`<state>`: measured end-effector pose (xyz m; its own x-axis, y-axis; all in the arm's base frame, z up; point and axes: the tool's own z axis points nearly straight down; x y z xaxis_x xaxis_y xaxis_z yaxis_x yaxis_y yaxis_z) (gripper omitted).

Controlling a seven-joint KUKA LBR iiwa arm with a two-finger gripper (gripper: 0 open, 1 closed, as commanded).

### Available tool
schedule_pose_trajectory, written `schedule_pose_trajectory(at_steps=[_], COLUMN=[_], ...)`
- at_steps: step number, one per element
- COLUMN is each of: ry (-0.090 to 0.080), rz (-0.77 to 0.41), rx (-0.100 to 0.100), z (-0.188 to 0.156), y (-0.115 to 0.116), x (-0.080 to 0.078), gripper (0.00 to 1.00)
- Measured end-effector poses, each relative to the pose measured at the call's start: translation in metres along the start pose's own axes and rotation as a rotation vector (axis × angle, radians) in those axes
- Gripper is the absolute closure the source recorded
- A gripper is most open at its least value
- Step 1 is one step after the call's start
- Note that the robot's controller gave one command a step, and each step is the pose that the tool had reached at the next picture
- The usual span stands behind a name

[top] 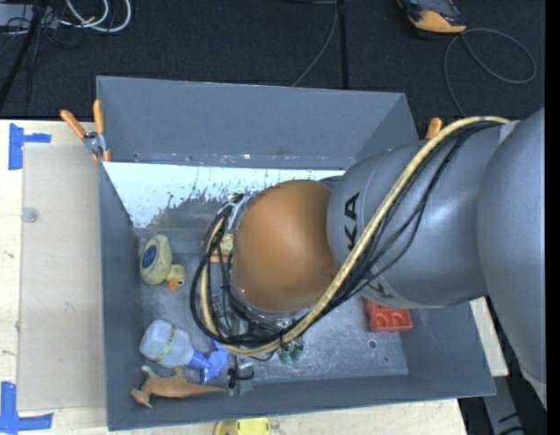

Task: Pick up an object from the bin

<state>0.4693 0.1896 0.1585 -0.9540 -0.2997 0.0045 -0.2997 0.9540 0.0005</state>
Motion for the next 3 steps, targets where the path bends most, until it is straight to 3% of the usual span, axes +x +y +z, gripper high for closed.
schedule_pose_trajectory(at_steps=[1,2,3], ry=[-0.001,-0.006,0.001], rz=[-0.083,-0.172,-0.287], rx=[0.000,0.000,-0.001], z=[0.000,0.065,0.089], y=[-0.003,0.001,-0.008], x=[-0.002,-0.018,-0.024], gripper=[0.00,0.00,1.00])
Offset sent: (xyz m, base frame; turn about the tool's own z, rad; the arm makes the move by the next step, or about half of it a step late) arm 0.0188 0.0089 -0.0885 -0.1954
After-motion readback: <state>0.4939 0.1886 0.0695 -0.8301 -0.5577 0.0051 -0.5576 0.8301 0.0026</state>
